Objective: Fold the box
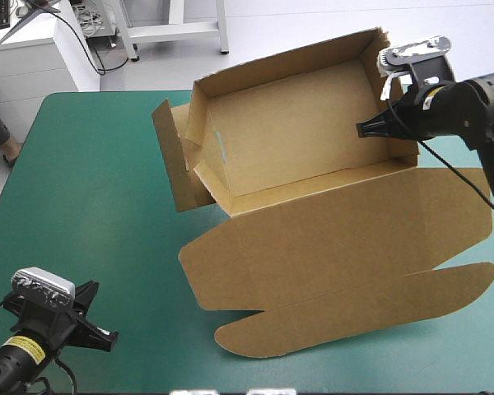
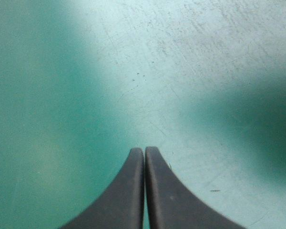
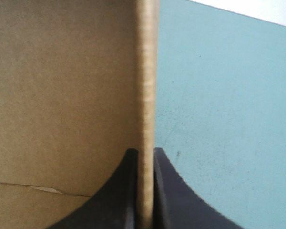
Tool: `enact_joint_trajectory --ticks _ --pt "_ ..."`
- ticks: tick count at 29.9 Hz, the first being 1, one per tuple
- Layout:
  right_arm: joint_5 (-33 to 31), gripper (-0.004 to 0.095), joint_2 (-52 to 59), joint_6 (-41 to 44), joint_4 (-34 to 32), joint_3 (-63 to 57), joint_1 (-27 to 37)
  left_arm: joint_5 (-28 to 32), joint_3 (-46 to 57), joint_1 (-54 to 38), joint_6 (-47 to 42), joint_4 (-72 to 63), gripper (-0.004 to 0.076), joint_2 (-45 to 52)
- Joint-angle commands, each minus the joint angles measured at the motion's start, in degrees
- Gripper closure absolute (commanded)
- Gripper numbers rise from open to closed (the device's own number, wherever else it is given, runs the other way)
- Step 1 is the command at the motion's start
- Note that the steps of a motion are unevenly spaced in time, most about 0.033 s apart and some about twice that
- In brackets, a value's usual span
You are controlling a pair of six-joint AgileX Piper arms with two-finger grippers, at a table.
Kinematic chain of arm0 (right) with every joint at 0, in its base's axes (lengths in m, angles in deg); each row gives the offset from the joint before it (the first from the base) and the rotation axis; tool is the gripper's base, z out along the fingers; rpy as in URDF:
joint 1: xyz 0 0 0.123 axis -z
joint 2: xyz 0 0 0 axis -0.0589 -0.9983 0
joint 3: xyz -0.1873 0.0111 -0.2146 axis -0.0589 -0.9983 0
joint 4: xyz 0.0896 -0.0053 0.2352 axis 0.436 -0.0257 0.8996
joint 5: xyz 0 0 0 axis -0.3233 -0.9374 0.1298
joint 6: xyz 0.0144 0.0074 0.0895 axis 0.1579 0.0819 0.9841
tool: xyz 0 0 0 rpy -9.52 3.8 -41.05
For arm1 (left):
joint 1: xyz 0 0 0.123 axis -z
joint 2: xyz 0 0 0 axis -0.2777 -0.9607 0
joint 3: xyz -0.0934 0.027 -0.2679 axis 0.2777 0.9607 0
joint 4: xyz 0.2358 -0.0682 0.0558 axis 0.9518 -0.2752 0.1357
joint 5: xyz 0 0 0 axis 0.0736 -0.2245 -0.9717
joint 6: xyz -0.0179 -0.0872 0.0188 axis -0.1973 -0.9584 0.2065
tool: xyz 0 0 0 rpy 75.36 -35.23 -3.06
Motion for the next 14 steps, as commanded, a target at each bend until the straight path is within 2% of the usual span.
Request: enact_joint_trajectory --ticks 1,3,7,9,11,14 --pt "-0.2 0.0927 4.9 0.5 -0.4 2.0 0.2 4.4 -1.5 0.3 0.1 -0.1 0.0668 -0.5" --pt "-0.2 0.0927 5.9 0.5 -0.5 1.9 0.2 4.5 -1.5 0.3 0.1 -0.1 0.0587 -0.5" --pt "-0.2 0.0927 6.7 0.5 -0.5 1.9 0.2 6.5 -1.5 0.3 0.1 0.1 0.0303 -0.5" --pt "-0.2 0.0927 6.7 0.5 -0.4 1.9 0.2 8.9 -1.5 0.3 -0.5 0.1 0.0199 -0.5" --pt "-0.2 0.0927 6.7 0.5 -0.2 1.9 0.2 11.5 -1.5 0.3 -0.5 0.1 0.0158 -0.5" --pt "-0.2 0.0927 6.7 0.5 -0.2 1.8 0.2 12.7 -1.5 0.3 -1.4 -2.6 0.0160 -0.5"
